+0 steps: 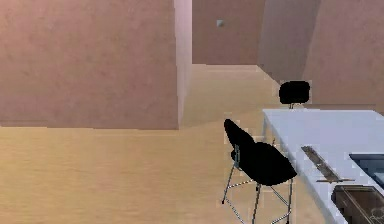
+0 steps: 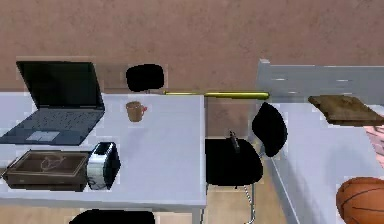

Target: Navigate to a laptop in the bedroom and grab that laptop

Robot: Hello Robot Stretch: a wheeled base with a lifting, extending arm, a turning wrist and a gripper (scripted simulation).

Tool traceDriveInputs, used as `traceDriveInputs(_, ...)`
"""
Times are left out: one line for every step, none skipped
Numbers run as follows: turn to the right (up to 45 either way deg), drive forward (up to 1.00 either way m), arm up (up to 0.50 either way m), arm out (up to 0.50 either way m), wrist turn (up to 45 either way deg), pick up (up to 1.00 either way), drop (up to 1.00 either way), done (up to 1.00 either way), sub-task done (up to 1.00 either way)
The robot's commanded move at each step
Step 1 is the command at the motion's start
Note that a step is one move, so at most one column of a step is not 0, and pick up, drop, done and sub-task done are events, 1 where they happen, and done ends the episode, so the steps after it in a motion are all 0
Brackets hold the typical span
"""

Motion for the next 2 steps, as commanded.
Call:
traceDriveInputs(0.0, 0.55, 0.0, 0.0, 0.0, 0.0, 0.0, 0.0, 0.0)
traceDriveInputs(45.0, 0.0, 0.0, 0.0, 0.0, 0.0, 0.0, 0.0, 0.0)
